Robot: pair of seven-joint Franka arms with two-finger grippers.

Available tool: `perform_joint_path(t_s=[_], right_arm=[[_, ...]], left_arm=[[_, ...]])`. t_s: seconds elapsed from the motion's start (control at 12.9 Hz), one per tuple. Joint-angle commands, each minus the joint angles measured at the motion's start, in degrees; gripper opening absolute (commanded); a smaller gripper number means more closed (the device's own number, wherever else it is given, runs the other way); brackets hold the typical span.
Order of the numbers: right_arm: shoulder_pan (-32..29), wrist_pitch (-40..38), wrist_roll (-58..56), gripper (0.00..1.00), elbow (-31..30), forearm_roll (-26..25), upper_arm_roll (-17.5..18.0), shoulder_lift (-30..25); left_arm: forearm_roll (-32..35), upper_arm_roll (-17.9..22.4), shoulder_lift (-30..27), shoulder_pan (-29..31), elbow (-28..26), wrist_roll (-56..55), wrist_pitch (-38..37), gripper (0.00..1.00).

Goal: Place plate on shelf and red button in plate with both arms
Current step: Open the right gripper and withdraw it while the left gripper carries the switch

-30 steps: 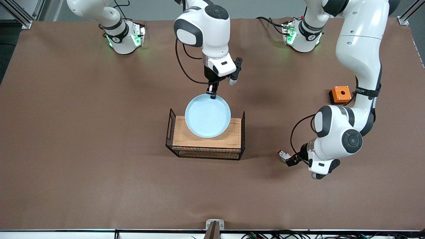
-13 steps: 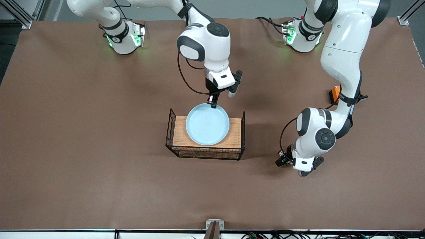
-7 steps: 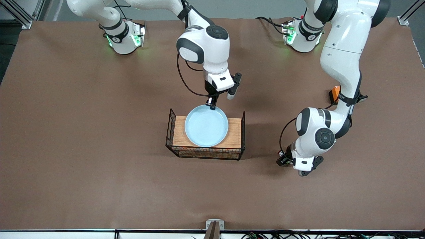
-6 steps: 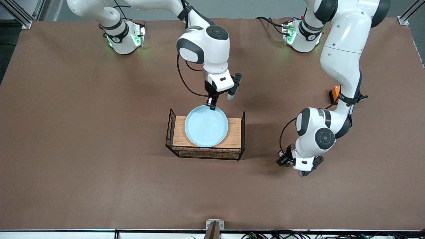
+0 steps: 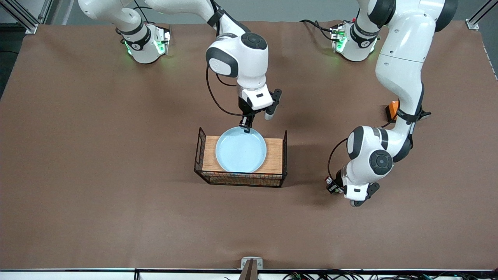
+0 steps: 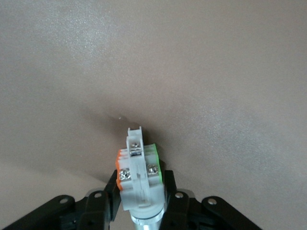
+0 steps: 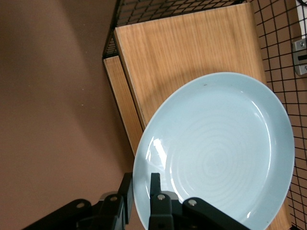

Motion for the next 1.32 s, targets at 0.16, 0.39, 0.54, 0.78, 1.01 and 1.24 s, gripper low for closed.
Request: perform_joint_path(t_s=[0.16,0.39,0.54,0.78,1.01,1.24], right_arm=[[-0.97,-0.9,2.1,1.0,4.13,-0.57,0.89,1.0],[-1.4,-4.14,1.84,1.0,5.45,2.84,1.07,0.04],[-1.84,-10.1,1.58,1.0,7.91,9.41,0.89,-1.8],[-7.54,-20.12,1.57,1.0,8.8,19.09,0.81,-6.8],[-13.87,-31.72,2.53,1.0,8.98,20.53,0.72,-12.43],[-19.4,-37.99,6.75,1.0,9.15,20.62,0.37,-16.39]], left_arm=[[1.32,0.51,-1.58,-0.41,-0.3,-1.51,-2.9,0.19],[2.81,0.6,-2.29,-0.5,-0.21,-1.51,-3.86,0.14],[4.39,0.6,-2.29,-0.41,2.23,-1.51,-8.5,0.13],[4.75,0.6,-4.39,-0.32,5.67,-1.42,-16.94,0.13],[4.75,0.51,-8.34,0.03,6.12,-1.24,-22.92,0.13],[4.75,0.51,-12.99,-0.23,6.2,-1.33,-29.95,0.13]])
